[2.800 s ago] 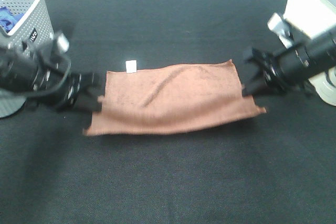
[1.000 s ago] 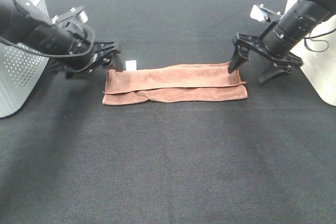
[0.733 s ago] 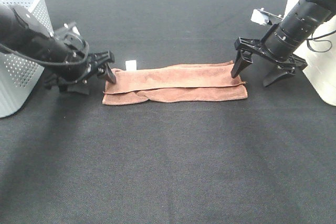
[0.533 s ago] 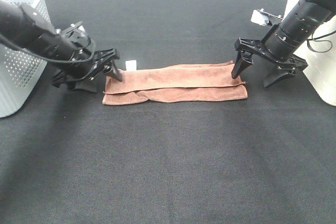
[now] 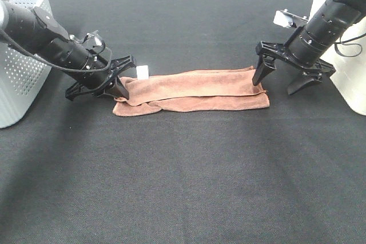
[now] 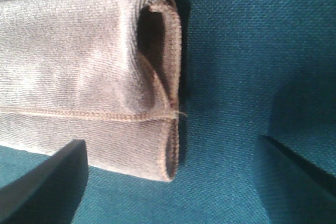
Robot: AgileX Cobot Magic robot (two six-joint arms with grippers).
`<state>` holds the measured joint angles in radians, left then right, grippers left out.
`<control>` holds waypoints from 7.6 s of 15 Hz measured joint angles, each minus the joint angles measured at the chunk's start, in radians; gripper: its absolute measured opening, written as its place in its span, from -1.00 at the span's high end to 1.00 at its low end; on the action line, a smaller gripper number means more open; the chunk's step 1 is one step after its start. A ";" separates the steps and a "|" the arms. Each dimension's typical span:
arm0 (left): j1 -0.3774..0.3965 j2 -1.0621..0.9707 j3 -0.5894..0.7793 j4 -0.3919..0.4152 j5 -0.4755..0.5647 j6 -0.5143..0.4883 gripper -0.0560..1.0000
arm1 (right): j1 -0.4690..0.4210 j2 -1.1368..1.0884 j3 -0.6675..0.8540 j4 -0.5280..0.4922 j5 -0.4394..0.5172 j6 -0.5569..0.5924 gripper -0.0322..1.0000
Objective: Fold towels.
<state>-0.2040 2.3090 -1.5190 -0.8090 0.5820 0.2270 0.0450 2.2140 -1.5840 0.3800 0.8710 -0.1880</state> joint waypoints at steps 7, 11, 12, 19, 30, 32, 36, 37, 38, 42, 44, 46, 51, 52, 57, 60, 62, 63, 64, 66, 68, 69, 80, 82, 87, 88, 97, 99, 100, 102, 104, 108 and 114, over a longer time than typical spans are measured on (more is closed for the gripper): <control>0.025 -0.128 -0.074 0.426 0.166 -0.249 0.86 | 0.000 0.000 0.000 -0.014 0.000 0.001 -0.61; 0.020 -0.128 -0.200 0.511 0.332 -0.339 0.86 | 0.000 0.000 0.000 -0.014 0.000 0.002 -0.61; -0.005 -0.128 -0.228 0.452 0.339 -0.339 0.86 | 0.000 0.000 0.000 -0.014 0.000 0.002 -0.61; -0.181 -0.056 -0.345 0.215 0.275 -0.339 0.86 | 0.000 0.000 0.000 -0.014 -0.001 0.002 -0.61; -0.275 0.269 -0.692 0.007 0.186 -0.469 0.32 | 0.000 0.000 0.000 -0.015 -0.001 0.017 -0.61; -0.283 0.269 -0.692 -0.038 0.181 -0.441 0.11 | 0.000 0.000 0.000 -0.014 -0.001 0.017 -0.61; -0.277 0.269 -0.692 -0.168 0.177 -0.262 -0.19 | 0.000 -0.007 0.000 -0.011 -0.001 0.016 -0.61; -0.259 0.266 -0.692 -0.167 0.184 -0.227 -0.20 | 0.000 -0.020 0.000 0.010 -0.001 -0.002 -0.61; -0.231 0.256 -0.692 -0.156 0.200 -0.179 -0.20 | 0.000 -0.035 0.000 0.058 0.000 -0.034 -0.61; -0.107 0.190 -0.698 -0.001 0.310 -0.109 -0.20 | 0.014 -0.038 0.000 0.481 0.075 -0.302 -0.60; -0.076 0.173 -0.698 0.098 0.362 -0.122 -0.20 | 0.050 -0.018 0.000 0.607 0.086 -0.389 -0.60; -0.068 0.163 -0.698 0.171 0.400 -0.130 -0.20 | 0.111 0.008 0.000 0.665 0.061 -0.433 -0.58; -0.068 0.162 -0.698 0.198 0.447 -0.138 -0.20 | 0.174 0.116 -0.099 0.672 0.023 -0.446 -0.56; -0.068 0.162 -0.698 0.198 0.448 -0.142 -0.20 | 0.171 0.143 -0.119 0.650 0.016 -0.433 -0.56; -0.068 0.162 -0.698 0.203 0.451 -0.152 -0.20 | 0.087 0.186 -0.128 0.552 -0.002 -0.340 -0.55; -0.068 0.162 -0.698 0.205 0.452 -0.156 -0.20 | 0.029 0.186 -0.129 0.526 0.010 -0.323 -0.55; -0.068 0.162 -0.698 0.205 0.454 -0.156 -0.20 | -0.001 0.187 -0.129 0.506 0.015 -0.323 -0.55; -0.068 0.162 -0.698 0.206 0.460 -0.156 -0.20 | -0.008 0.187 -0.129 0.505 0.026 -0.323 -0.55; -0.068 0.162 -0.698 0.209 0.470 -0.156 -0.20 | -0.010 0.187 -0.129 0.504 0.040 -0.323 -0.55; -0.068 0.157 -0.698 0.219 0.492 -0.156 -0.20 | -0.011 0.171 -0.129 0.474 0.081 -0.320 -0.55; -0.068 0.145 -0.698 0.230 0.519 -0.143 -0.20 | -0.011 0.147 -0.129 0.446 0.105 -0.309 -0.55; -0.068 0.127 -0.698 0.254 0.551 -0.125 -0.20 | -0.011 0.112 -0.129 0.418 0.134 -0.280 -0.55; -0.091 -0.399 -0.507 0.672 0.630 -0.255 -0.20 | -0.009 -0.402 -0.078 0.028 0.336 -0.008 -0.55; -0.091 -0.546 -0.311 0.676 0.630 -0.274 -0.20 | -0.009 -0.518 -0.005 -0.024 0.339 0.010 -0.55; -0.091 -0.910 0.115 0.683 0.598 -0.302 -0.20 | -0.009 -0.789 0.225 -0.126 0.322 0.054 -0.55; -0.091 -0.992 0.199 0.683 0.595 -0.300 -0.20 | -0.009 -0.898 0.334 -0.144 0.304 0.054 -0.55; -0.091 -1.821 0.826 0.717 0.563 -0.240 -0.20 | -0.009 -1.601 0.875 -0.185 0.238 0.068 -0.55; -0.091 -1.995 0.909 0.716 0.542 -0.192 -0.20 | -0.009 -1.754 0.956 -0.232 0.210 0.062 -0.55; -0.091 -2.039 0.931 0.708 0.526 -0.158 -0.20 | -0.009 -1.804 0.986 -0.240 0.196 0.050 -0.55; -0.091 -2.068 0.955 0.685 0.513 -0.120 -0.20 | -0.009 -1.839 1.012 -0.240 0.193 0.046 -0.55; -0.091 -2.084 0.995 0.621 0.482 -0.036 -0.20 | -0.009 -1.879 1.067 -0.244 0.195 0.044 -0.55; -0.091 -2.084 1.011 0.585 0.485 0.015 -0.20 | -0.009 -1.883 1.073 -0.247 0.198 0.044 -0.55; -0.091 -2.084 1.011 0.585 0.485 0.018 -0.20 | -0.009 -1.883 1.073 -0.247 0.198 0.045 -0.55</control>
<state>-0.2950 0.2250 -0.5080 -0.2240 1.0670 0.2450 0.0360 0.3310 -0.5110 0.1330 1.0690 -0.1430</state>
